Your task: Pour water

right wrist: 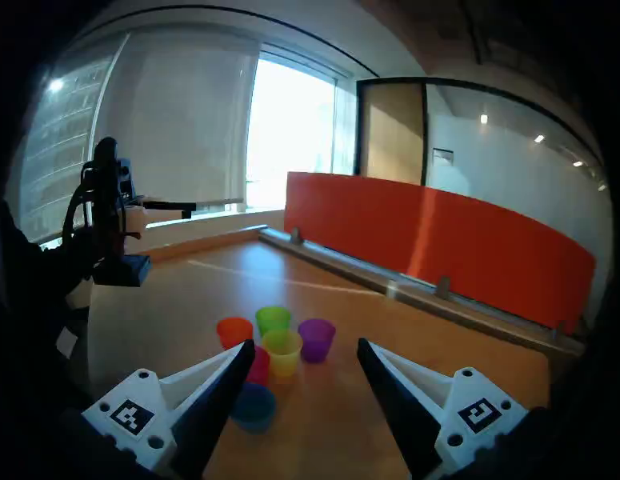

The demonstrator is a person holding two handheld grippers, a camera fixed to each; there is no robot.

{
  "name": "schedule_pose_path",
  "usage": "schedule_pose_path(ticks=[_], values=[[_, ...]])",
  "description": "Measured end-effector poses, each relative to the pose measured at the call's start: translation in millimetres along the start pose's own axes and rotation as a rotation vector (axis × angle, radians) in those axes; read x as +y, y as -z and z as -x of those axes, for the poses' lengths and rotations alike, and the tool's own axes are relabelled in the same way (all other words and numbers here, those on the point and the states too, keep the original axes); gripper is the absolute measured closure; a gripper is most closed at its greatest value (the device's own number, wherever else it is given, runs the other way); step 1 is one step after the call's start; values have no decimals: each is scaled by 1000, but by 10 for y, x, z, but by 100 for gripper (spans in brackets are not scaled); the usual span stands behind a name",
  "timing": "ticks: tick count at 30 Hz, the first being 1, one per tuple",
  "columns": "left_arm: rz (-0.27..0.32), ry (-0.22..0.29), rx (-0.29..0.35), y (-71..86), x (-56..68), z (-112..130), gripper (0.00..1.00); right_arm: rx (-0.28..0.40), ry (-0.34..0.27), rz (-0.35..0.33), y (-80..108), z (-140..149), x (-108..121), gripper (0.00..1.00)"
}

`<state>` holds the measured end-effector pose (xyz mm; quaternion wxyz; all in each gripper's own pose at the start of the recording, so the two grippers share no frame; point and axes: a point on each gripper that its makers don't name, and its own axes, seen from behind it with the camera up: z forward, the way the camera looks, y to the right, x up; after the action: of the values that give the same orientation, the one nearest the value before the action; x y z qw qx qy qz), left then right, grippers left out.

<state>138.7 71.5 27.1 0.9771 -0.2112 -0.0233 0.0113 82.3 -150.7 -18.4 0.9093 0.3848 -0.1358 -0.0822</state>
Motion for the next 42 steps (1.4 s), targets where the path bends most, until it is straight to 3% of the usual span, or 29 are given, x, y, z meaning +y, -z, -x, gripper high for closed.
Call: schedule_pose_path(ticks=[13,42], values=[[-4,-16,-6,-12,2,5,13,-118,52,-102,-59,209,-191,1],[-20,-18,-16,-64,-63,114,13,-233,70,-235,-368,835,-527,0]])
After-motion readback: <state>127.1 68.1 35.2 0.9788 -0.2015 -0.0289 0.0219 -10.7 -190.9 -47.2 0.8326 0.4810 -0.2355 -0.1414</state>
